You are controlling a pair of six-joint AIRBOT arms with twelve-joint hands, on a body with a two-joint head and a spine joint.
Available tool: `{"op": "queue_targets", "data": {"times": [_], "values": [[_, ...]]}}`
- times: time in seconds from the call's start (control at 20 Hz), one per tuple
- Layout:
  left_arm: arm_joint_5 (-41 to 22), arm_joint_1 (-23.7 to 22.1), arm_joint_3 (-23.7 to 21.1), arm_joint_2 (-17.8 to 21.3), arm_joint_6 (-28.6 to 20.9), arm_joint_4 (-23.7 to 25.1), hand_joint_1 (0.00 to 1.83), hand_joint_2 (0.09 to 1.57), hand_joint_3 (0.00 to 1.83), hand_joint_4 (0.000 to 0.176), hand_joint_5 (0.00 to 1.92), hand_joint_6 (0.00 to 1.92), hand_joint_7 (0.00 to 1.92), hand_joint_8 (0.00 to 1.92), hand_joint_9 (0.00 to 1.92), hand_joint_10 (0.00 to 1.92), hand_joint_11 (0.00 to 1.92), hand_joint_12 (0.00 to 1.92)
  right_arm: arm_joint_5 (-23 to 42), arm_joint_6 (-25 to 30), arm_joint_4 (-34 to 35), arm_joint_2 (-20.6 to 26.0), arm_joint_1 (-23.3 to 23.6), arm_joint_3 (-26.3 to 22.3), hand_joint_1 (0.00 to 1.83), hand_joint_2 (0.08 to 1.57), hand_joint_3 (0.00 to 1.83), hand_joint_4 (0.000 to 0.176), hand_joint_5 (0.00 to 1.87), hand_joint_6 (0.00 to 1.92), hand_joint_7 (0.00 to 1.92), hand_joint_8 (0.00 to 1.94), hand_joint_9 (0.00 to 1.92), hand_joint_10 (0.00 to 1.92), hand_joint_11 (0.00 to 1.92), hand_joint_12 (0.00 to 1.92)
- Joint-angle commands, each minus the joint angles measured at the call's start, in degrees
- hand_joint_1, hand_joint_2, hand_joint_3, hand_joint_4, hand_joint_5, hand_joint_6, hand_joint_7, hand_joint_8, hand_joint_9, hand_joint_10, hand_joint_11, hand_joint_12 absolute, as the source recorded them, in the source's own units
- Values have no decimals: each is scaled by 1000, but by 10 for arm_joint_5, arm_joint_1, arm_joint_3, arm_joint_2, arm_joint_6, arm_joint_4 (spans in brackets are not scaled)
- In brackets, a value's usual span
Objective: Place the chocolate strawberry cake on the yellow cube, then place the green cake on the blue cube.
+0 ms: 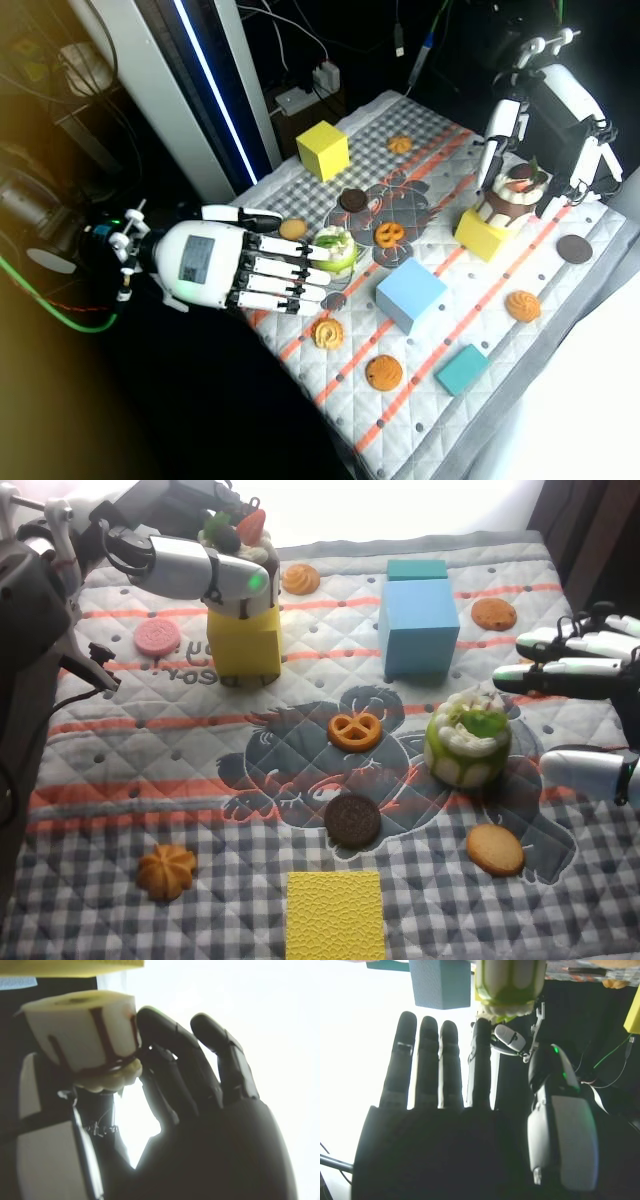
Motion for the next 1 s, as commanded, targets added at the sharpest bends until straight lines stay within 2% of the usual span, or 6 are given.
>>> {"op": "queue_targets", "data": {"times": [0.0, 0.1, 0.4, 0.45, 0.65, 0.95], "values": [[-68, -1, 1, 9, -7, 3, 1070, 1035, 0, 174, 1144, 696, 1161, 621, 811, 1169, 181, 1738, 81, 5, 13, 5, 5, 1, 326, 1192, 0, 124, 457, 1, 267, 2, 233, 1, 0, 554], [-67, 2, 1, 9, -7, 0, 1060, 1042, 0, 176, 1125, 726, 1192, 461, 805, 978, 135, 1734, 97, 5, 20, 9, 5, 0, 282, 1173, 0, 113, 386, 0, 210, 0, 173, 0, 3, 413], [-57, 12, 5, 10, -7, -1, 1073, 1025, 0, 176, 1168, 653, 1207, 623, 816, 1200, 173, 1805, 119, 5, 25, 16, 3, -6, 84, 1126, 0, 176, 196, 1, 118, 0, 1, 0, 0, 0], [-55, 13, 6, 11, -7, -1, 989, 947, 0, 37, 991, 248, 1134, 712, 770, 1230, 145, 1805, 119, 5, 25, 16, 1, -6, 81, 1117, 0, 176, 185, 0, 105, 0, 0, 0, 0, 0], [-54, 20, 6, 11, -7, -8, 798, 890, 0, 77, 524, 0, 770, 605, 565, 1070, 0, 1761, 119, 5, 26, 16, -1, -6, 137, 1124, 0, 176, 210, 7, 114, 2, 0, 0, 0, 0], [-53, 31, -1, 15, -7, -11, 782, 839, 0, 68, 386, 0, 633, 341, 411, 1059, 45, 1736, 119, 5, 26, 16, -1, -6, 162, 1134, 3, 176, 208, 0, 123, 3, 10, 4, 0, 0]]}}
